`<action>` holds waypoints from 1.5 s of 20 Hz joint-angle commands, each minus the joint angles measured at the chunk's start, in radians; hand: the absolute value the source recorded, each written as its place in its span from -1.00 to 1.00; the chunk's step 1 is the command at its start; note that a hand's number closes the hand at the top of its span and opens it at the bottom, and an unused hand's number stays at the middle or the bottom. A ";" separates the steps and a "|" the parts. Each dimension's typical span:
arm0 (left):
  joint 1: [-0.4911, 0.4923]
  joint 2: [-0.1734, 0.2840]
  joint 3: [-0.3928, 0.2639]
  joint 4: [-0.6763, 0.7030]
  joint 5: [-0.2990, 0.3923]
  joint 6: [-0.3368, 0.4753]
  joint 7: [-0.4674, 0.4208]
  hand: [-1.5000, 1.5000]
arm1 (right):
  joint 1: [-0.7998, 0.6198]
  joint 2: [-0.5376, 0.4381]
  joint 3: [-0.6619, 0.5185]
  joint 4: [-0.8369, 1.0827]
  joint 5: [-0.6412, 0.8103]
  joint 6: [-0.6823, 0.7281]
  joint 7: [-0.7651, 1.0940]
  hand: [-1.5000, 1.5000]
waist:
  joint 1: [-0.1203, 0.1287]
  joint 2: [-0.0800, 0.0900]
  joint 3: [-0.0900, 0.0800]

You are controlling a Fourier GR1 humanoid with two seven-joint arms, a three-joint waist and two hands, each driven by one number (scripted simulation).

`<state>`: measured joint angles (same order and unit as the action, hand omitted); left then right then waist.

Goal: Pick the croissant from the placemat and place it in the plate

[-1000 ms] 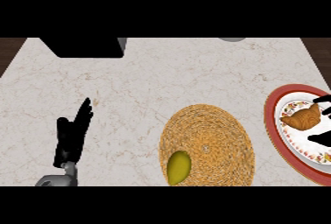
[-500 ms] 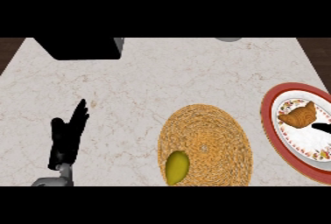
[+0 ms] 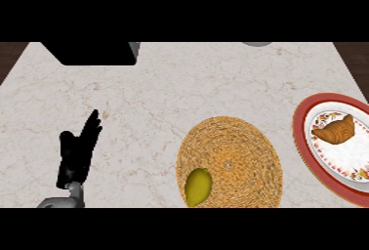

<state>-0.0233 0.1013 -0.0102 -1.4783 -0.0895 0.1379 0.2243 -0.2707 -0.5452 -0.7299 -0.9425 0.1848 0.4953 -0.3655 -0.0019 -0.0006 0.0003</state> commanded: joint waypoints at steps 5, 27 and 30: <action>-0.015 -0.016 0.029 0.067 0.013 -0.012 -0.070 0.00 | 0.046 0.007 0.066 0.070 -0.028 -0.019 -0.184 -1.00 | 0.003 0.001 0.000; -0.006 0.004 0.049 0.011 0.002 -0.058 -0.027 0.00 | -0.027 -0.134 0.156 0.425 0.038 -0.244 -0.313 -1.00 | 0.011 0.003 0.001; 0.049 0.008 0.035 -0.101 -0.005 -0.055 0.051 0.00 | 0.008 -0.157 0.145 0.411 0.001 -0.212 -0.296 -1.00 | 0.009 0.001 0.001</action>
<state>-0.0207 0.0862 0.0173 -1.5005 -0.1076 0.1079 0.2390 -0.2584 -0.6590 -0.5808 -0.6070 0.1910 0.2801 -0.6267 0.0050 0.0011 0.0006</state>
